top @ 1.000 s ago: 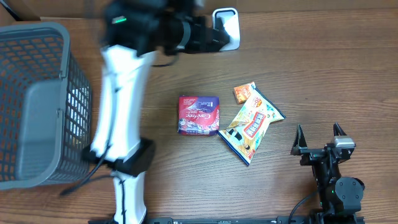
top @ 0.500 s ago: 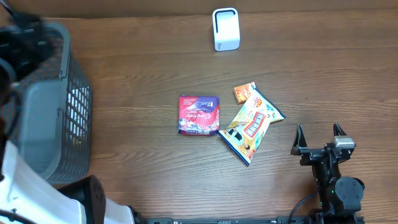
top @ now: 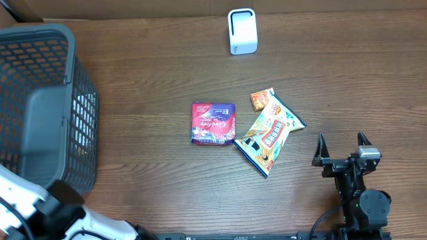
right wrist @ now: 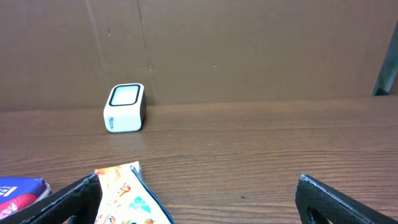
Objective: Scan the item barcode
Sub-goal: 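Return the left gripper to the basket and lower it inside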
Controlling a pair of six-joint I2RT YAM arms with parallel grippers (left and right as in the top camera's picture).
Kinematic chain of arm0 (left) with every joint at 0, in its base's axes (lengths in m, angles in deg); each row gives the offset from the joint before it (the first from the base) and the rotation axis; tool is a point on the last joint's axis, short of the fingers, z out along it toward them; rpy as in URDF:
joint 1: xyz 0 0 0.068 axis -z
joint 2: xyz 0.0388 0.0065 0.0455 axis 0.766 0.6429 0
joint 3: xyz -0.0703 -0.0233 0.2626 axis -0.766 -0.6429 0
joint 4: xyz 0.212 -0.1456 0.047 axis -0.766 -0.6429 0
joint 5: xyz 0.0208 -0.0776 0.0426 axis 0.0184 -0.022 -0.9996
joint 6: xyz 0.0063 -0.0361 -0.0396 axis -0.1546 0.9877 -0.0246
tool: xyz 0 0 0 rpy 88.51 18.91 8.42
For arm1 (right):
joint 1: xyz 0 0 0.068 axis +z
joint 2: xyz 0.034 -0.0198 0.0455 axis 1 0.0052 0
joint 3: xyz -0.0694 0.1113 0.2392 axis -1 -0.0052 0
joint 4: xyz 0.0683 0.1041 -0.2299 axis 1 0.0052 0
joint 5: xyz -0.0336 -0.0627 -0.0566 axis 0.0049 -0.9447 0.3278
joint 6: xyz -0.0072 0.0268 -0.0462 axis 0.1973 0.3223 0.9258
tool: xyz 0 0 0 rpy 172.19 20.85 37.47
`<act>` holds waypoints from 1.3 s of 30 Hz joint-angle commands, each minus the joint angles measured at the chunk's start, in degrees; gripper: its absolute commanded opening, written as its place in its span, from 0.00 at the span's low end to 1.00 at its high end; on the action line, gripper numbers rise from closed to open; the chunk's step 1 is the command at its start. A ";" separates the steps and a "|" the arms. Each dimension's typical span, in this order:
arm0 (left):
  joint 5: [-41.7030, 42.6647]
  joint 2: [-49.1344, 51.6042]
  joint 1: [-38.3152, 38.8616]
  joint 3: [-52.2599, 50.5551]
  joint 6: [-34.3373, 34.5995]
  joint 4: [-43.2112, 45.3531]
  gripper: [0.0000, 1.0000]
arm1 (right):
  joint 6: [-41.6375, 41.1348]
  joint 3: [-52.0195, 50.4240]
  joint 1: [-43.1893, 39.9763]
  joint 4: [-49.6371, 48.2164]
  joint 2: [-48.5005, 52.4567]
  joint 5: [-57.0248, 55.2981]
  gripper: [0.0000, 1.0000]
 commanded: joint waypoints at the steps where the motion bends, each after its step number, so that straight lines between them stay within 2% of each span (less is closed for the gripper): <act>1: 7.23 5.79 -1.18 -3.06 -3.28 -0.57 1.00 | 0.24 -0.59 0.17 -0.37 -0.57 -0.52 1.00; 10: 14.75 16.48 -0.24 -4.85 -12.83 -1.60 0.98 | 0.24 -0.59 0.17 -0.37 -0.57 -0.52 1.00; 17: 14.23 18.69 2.86 -6.69 -15.45 -1.60 0.96 | 0.24 -0.59 0.17 -0.37 -0.57 -0.52 1.00; 25: 2.54 18.67 7.52 -10.67 -12.35 -1.62 0.97 | 0.24 -0.59 0.17 -0.37 -0.57 -0.52 1.00; 33: 2.34 15.98 6.73 -14.91 -11.89 -1.62 1.00 | 0.24 -0.59 0.17 -0.37 -0.57 -0.52 1.00; 39: 2.36 10.16 6.54 -20.55 -11.74 -1.62 1.00 | 0.24 -0.59 0.17 -0.37 -0.57 -0.52 1.00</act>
